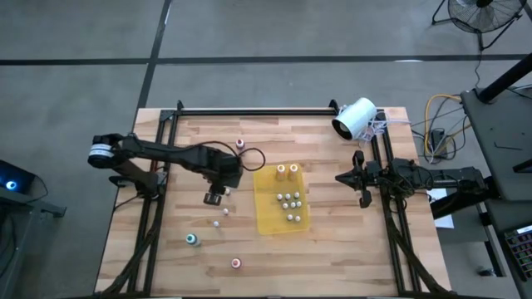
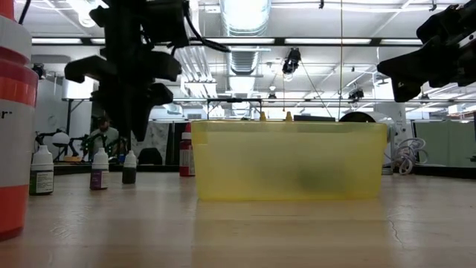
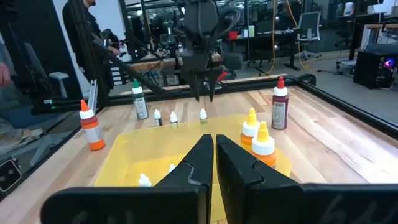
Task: Pick & Place food coloring
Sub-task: Put the small blue food coloring bottle into the yellow bin
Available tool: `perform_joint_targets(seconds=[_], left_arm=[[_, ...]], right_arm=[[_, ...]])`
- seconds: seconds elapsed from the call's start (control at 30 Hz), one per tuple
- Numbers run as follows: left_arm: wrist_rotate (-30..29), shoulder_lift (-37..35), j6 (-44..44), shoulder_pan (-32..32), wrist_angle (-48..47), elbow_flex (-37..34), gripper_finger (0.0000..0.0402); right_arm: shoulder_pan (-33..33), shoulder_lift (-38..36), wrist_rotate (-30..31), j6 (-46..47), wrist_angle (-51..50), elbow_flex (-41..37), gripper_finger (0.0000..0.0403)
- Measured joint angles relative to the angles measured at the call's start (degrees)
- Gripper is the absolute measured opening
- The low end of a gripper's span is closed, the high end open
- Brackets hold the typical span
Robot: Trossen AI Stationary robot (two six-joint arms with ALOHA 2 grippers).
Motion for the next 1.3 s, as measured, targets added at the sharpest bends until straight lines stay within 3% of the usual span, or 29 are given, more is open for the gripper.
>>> perform_joint_targets(seconds=[0.5,1.3], left_arm=[[0.6,5.7,-0.3,-0.2,2.4,-0.1,0.0124],[0.6,7.8,-2.4,-1.3,4.9,-1.9,0.0124]], right_arm=[[0.0,0.0,0.0,-0.1,0.0,0.0,0.0013],[0.0,0.0,0.0,0.0,0.0,0.0,0.0013]])
